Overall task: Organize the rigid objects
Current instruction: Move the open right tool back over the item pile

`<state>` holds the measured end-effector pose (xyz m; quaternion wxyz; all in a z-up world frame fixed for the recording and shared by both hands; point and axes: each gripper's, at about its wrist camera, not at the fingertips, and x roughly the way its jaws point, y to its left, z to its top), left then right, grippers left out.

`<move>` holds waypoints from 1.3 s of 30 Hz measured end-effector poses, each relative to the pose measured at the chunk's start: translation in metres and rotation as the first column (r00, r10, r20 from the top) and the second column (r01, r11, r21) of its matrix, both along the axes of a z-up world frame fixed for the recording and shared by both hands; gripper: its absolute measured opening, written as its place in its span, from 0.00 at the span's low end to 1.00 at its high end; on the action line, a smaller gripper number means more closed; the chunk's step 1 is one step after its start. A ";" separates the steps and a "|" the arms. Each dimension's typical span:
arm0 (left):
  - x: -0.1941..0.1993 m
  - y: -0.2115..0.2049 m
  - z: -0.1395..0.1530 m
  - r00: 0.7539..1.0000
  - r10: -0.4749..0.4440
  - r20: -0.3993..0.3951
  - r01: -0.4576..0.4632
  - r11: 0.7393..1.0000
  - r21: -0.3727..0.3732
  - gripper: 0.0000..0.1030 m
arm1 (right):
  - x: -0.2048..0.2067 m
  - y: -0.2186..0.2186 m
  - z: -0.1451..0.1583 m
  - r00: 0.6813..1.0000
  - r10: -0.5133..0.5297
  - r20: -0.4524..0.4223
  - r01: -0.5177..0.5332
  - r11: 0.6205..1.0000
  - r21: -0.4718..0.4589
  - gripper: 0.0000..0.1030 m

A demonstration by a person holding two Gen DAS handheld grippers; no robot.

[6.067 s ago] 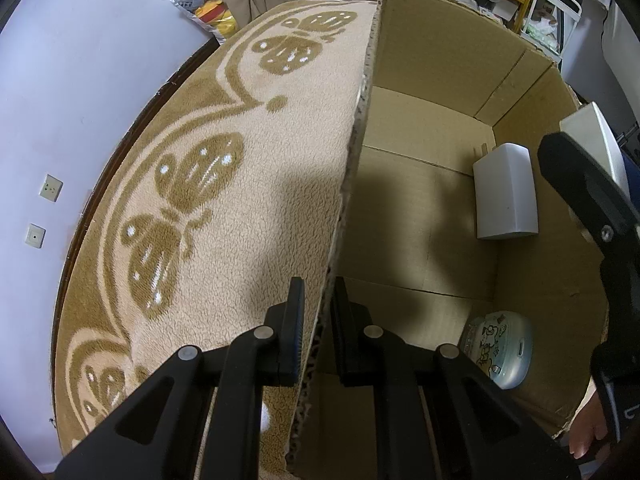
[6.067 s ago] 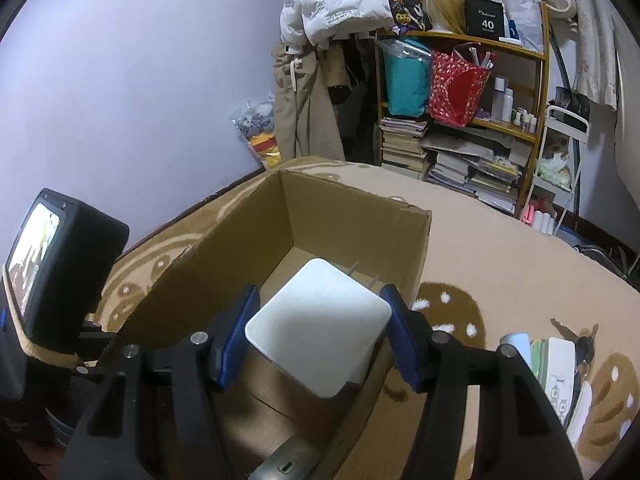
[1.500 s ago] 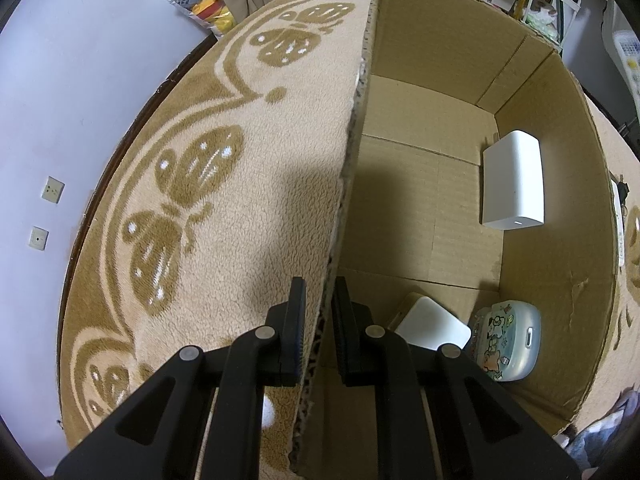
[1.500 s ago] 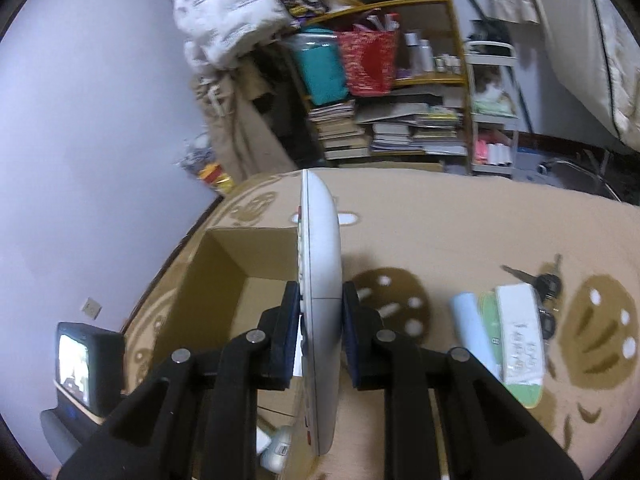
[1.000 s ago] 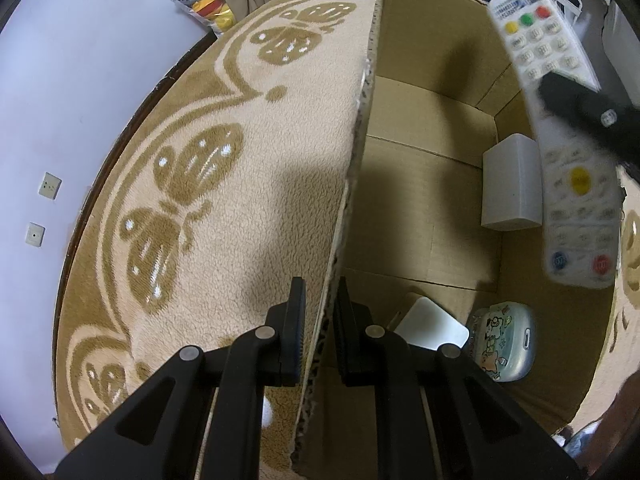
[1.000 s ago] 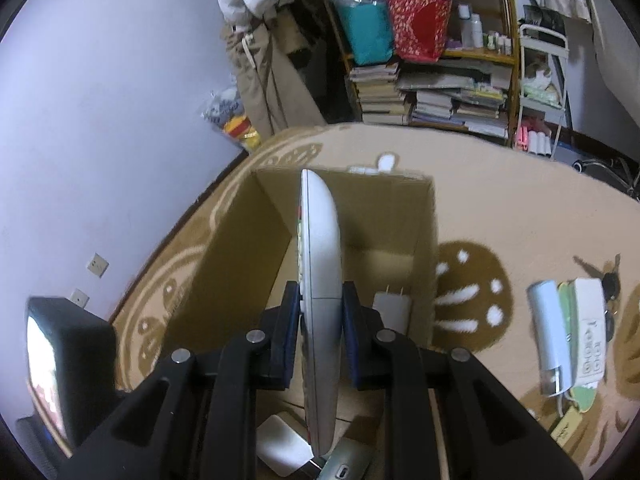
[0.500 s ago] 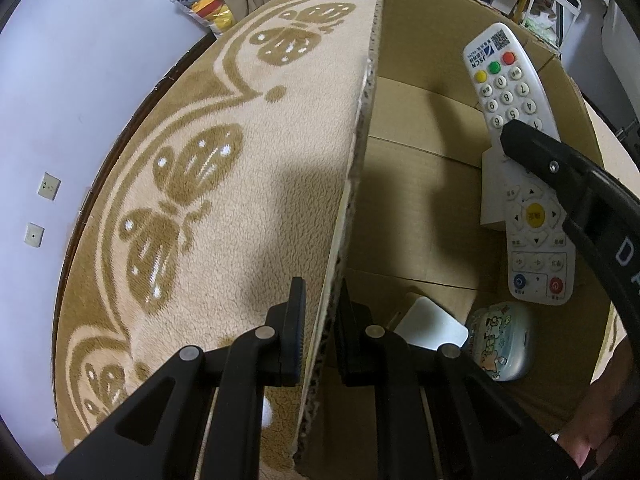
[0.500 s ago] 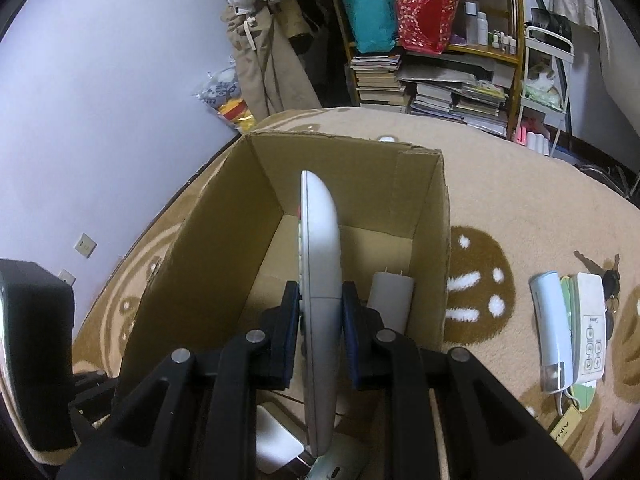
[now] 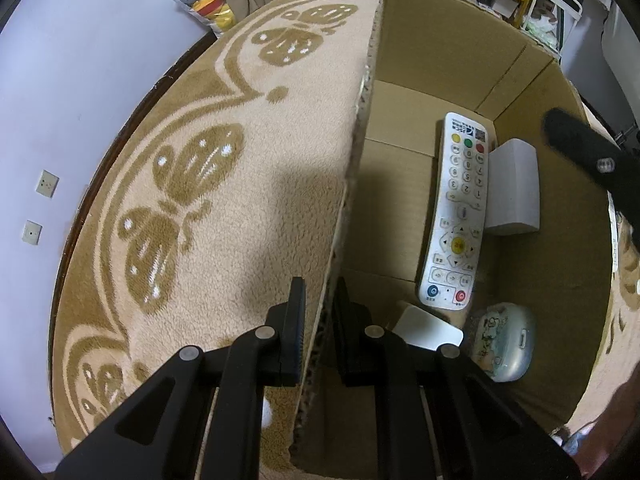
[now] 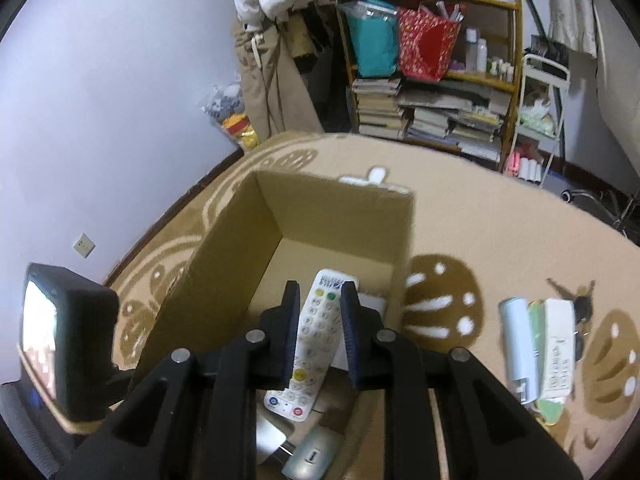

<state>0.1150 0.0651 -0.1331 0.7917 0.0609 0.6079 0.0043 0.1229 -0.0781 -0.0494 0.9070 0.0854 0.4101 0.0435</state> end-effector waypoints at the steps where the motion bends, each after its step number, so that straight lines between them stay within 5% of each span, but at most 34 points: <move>1: 0.000 -0.001 0.000 1.000 -0.001 0.000 0.001 1.000 0.001 0.12 | -0.003 -0.006 0.003 1.000 -0.018 0.007 0.018 1.000 -0.003 0.21; 4: -0.001 -0.002 0.001 1.000 -0.005 0.003 0.005 1.000 0.008 0.12 | -0.008 -0.019 0.007 0.999 -0.050 0.008 0.050 0.999 -0.008 0.24; 17: -0.001 -0.001 0.002 1.000 -0.002 0.002 0.002 1.000 0.005 0.12 | -0.042 -0.078 -0.002 0.978 -0.207 -0.011 0.205 0.975 -0.086 0.93; 39: -0.001 0.001 0.002 1.000 -0.002 0.002 0.002 1.000 0.004 0.13 | -0.096 -0.140 -0.072 0.897 -0.387 -0.213 0.379 0.922 -0.075 0.95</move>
